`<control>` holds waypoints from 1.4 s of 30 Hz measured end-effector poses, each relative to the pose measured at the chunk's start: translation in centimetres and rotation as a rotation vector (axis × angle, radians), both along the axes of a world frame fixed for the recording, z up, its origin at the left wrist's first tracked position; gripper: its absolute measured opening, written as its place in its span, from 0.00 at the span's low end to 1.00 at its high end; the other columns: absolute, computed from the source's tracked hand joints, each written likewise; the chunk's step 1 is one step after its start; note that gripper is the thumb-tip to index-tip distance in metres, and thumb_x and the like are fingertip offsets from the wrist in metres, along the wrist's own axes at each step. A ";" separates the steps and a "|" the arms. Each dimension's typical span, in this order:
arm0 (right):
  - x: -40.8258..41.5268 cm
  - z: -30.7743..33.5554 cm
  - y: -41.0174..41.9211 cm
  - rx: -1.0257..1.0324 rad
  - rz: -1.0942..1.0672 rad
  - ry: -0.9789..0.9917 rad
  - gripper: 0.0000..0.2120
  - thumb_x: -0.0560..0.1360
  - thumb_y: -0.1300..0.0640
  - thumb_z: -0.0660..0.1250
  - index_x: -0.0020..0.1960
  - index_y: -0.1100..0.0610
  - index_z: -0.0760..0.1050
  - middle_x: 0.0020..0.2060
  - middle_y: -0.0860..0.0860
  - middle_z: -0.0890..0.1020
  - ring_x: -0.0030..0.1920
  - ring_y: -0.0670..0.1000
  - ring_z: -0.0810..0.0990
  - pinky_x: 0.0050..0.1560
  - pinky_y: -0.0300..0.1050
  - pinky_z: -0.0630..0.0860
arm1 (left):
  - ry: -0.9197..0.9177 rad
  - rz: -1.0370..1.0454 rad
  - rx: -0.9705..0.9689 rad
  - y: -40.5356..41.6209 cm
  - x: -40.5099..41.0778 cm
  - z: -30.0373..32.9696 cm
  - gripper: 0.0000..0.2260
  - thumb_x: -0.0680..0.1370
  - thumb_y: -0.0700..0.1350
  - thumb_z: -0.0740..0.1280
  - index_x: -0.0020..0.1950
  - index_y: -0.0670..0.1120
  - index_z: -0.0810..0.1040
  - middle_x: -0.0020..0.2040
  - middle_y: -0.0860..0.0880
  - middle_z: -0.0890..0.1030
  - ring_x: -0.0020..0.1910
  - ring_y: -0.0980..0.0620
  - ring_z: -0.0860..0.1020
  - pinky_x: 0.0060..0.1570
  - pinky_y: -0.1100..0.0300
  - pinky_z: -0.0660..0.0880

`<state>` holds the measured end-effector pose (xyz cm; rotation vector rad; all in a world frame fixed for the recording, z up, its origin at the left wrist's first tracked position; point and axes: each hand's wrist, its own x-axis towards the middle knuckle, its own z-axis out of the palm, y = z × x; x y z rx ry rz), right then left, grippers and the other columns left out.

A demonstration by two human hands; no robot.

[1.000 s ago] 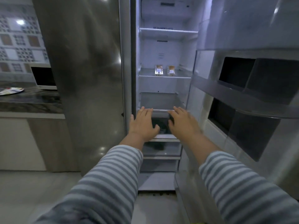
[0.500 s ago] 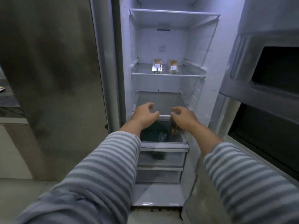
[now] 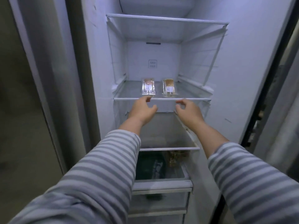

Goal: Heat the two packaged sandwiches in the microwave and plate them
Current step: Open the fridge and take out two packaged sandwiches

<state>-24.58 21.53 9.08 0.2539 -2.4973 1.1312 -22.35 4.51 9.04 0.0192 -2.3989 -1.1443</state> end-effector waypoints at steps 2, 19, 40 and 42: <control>-2.6 1.3 -0.4 -0.001 -0.005 0.027 0.14 0.77 0.55 0.61 0.62 0.53 0.76 0.61 0.53 0.79 0.60 0.56 0.76 0.56 0.45 0.71 | 0.037 0.038 -0.012 -0.3 -2.8 1.0 0.21 0.75 0.45 0.66 0.69 0.46 0.72 0.67 0.49 0.75 0.66 0.49 0.72 0.65 0.57 0.68; -19.4 3.8 -4.0 0.005 0.075 -0.133 0.37 0.72 0.40 0.64 0.76 0.39 0.51 0.73 0.59 0.61 0.71 0.60 0.65 0.70 0.54 0.64 | -0.099 0.276 -0.073 -1.7 -18.0 3.2 0.35 0.71 0.58 0.69 0.75 0.60 0.57 0.74 0.46 0.61 0.69 0.44 0.68 0.63 0.50 0.67; -6.8 4.6 -4.6 -0.056 -0.140 -0.081 0.41 0.61 0.41 0.69 0.72 0.38 0.60 0.64 0.48 0.76 0.61 0.56 0.77 0.59 0.56 0.76 | -0.001 0.260 -0.076 -2.7 -6.8 3.4 0.37 0.69 0.57 0.69 0.75 0.63 0.57 0.67 0.51 0.73 0.65 0.48 0.73 0.58 0.52 0.71; -3.3 3.7 -4.3 -0.065 -0.145 -0.069 0.42 0.60 0.40 0.69 0.72 0.39 0.60 0.64 0.48 0.76 0.61 0.56 0.77 0.59 0.56 0.76 | -0.007 0.236 -0.088 -2.6 -3.6 2.4 0.38 0.68 0.58 0.69 0.75 0.63 0.56 0.67 0.51 0.74 0.65 0.47 0.72 0.59 0.51 0.72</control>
